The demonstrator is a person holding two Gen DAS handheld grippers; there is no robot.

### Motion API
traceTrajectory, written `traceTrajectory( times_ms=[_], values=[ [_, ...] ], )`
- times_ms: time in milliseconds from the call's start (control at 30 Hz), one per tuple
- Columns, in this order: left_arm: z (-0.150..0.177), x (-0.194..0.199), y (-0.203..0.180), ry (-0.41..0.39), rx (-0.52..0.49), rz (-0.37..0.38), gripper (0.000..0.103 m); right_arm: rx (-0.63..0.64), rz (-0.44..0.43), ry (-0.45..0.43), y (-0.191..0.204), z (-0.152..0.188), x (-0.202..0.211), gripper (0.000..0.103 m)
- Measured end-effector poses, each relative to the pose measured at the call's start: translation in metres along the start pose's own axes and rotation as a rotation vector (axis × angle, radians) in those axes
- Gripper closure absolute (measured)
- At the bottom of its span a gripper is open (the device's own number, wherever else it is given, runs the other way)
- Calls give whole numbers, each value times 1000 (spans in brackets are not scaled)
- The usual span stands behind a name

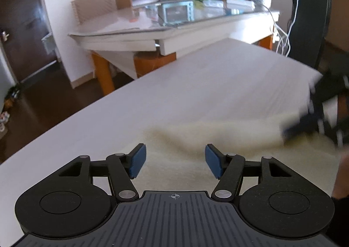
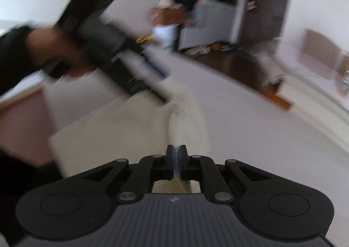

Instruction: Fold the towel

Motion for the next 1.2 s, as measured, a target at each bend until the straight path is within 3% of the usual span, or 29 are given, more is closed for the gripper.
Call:
traceTrajectory(
  times_ms=[67, 200, 367, 633, 800, 833, 900, 1000, 1133, 1200],
  values=[
    [2, -4, -8, 7, -28, 0, 37, 0, -18, 8, 8, 6, -1, 73],
    [7, -4, -13, 13, -45, -5, 37, -101, -3, -71, -6, 3, 15, 60],
    [12, -6, -12, 18, -44, -8, 37, -197, 48, -88, -35, 1, 16, 60],
    [18, -9, -14, 21, -44, -3, 37, -256, 10, -60, -52, 2, -16, 61],
    [19, -10, -11, 19, -35, -1, 33, -238, -35, -60, -42, -3, -19, 64],
    [19, -10, -11, 18, -35, -3, 33, -239, -43, -59, -41, -4, -20, 68],
    [20, -10, -11, 17, -31, -5, 33, -242, -42, -61, -40, -5, -20, 89],
    [21, -7, -8, 12, -20, -11, 32, -264, -40, -94, -40, -5, -12, 92],
    [21, -6, 0, 11, -8, -30, 29, -265, 13, -161, -44, -8, 6, 92],
    [21, -5, 4, 10, -2, -40, 28, -245, 110, -210, -53, -13, 21, 92]
  ],
)
Point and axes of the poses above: each gripper's, at about its wrist camera, not at the fingertips, and x roughly against the way its jaws point, y to its left, z to its underside, the point moved 4 cm from there along -x, roughly the way its jaws point, and after that the axes turned 8 degrees about -z, right-handed, at the moved point
